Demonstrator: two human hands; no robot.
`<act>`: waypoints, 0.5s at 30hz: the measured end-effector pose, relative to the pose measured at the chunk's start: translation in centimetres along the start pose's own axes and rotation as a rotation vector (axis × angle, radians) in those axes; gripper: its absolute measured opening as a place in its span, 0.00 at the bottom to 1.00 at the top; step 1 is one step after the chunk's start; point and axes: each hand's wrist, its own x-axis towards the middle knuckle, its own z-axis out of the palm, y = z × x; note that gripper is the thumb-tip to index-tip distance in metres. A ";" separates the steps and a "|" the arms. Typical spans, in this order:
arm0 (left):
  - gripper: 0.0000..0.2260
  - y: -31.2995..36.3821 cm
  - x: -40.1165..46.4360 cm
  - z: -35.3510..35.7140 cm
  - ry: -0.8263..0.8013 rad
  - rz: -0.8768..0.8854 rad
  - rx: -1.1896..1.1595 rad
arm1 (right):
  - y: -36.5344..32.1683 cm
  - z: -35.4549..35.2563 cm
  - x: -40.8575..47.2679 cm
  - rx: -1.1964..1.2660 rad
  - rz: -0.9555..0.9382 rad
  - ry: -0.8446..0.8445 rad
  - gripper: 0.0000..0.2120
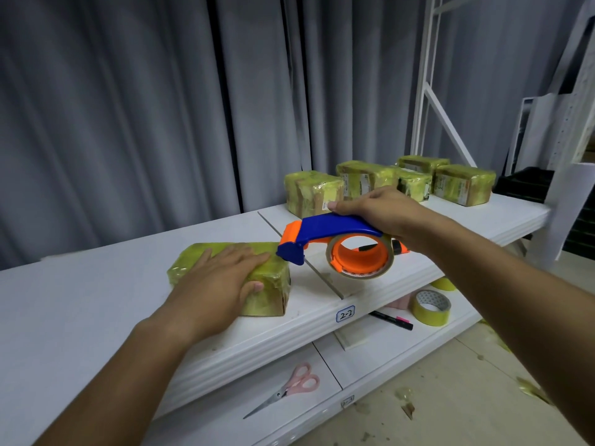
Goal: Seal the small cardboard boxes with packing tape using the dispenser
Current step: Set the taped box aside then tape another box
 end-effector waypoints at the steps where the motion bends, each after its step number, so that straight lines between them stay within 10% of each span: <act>1: 0.24 0.2 0.1 0.1 0.003 0.025 -0.008 | 0.1 0.0 0.0 0.005 0.003 -0.008 0.25; 15: 0.28 2.0 0.8 0.7 0.065 -0.006 -0.035 | 0.1 -0.6 0.3 -0.045 0.022 -0.062 0.30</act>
